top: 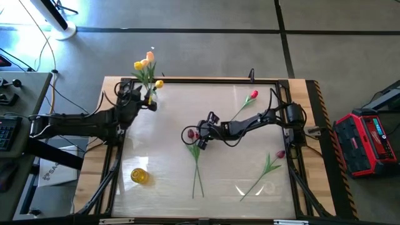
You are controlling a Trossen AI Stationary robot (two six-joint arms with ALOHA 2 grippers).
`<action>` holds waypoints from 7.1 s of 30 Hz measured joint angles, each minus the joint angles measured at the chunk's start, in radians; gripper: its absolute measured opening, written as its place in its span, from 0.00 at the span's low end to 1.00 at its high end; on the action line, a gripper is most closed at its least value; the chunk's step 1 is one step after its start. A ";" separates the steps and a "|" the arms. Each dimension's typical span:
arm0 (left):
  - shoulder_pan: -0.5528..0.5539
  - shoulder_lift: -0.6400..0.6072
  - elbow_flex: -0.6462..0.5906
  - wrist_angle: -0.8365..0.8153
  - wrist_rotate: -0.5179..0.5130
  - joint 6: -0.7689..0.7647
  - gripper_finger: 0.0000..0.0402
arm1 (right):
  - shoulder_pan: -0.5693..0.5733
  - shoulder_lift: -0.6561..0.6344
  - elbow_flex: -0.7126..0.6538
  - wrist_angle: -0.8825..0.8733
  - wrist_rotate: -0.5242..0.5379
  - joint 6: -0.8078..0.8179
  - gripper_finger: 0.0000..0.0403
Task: Sort flowers into vase by color
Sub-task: Put the dark red tulip into the orange vase
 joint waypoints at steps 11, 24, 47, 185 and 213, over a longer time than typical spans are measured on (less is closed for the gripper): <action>-0.100 -0.001 0.269 -0.476 0.160 -0.061 0.48 | 0.042 -0.003 0.001 -0.114 0.007 0.199 0.34; -0.370 -0.087 0.310 -0.790 0.320 -0.260 0.46 | 0.075 -0.161 -0.001 -0.474 -0.006 0.394 0.34; -0.602 0.130 0.284 -0.655 0.398 -0.327 0.46 | 0.295 -0.365 -0.006 -1.383 -0.191 0.819 0.34; -0.675 0.499 0.284 0.305 0.408 0.482 0.46 | 0.169 -0.365 0.549 -1.155 -1.052 1.297 0.01; -0.678 0.889 0.348 0.778 0.568 0.727 0.46 | 0.091 -0.201 0.548 -0.627 -1.307 1.812 0.01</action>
